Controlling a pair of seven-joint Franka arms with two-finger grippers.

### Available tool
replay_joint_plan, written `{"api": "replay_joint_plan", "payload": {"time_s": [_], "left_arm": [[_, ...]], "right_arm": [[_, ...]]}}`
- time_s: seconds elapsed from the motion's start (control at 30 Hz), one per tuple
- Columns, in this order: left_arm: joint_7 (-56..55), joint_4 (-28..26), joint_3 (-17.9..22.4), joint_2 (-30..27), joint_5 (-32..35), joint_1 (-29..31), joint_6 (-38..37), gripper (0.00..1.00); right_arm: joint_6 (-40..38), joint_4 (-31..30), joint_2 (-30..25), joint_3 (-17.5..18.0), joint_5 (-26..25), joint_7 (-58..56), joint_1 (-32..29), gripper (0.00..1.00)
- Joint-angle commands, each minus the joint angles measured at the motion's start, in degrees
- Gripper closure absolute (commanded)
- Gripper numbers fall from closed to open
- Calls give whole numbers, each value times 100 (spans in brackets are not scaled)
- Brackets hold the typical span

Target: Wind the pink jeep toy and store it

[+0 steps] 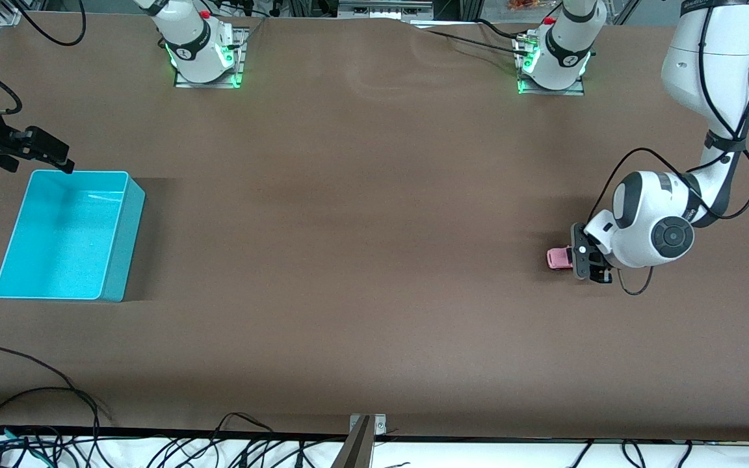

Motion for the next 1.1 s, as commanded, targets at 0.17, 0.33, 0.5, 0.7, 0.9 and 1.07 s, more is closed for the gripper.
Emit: {"api": "replay_joint_plan", "payload": {"time_s": [0.17, 0.33, 0.5, 0.7, 0.9, 1.07], "left_arm": [[124, -108, -173, -97, -109, 51, 35, 55], [176, -108, -182, -97, -109, 51, 26, 43], [317, -90, -226, -106, -118, 51, 35, 26], [326, -90, -331, -176, -118, 42, 26, 24], [317, -99, -340, -167, -118, 51, 17, 37], [317, -90, -349, -167, -144, 51, -35, 76]], "right_arm": [[-96, 151, 74, 7, -53, 20, 10, 0], [-88, 160, 65, 7, -53, 20, 10, 0], [-79, 151, 74, -2, -61, 11, 10, 0], [-79, 151, 74, -2, -61, 2, 10, 0], [-79, 160, 74, -2, -70, 2, 10, 0], [-79, 151, 74, -2, -70, 2, 10, 0]]}}
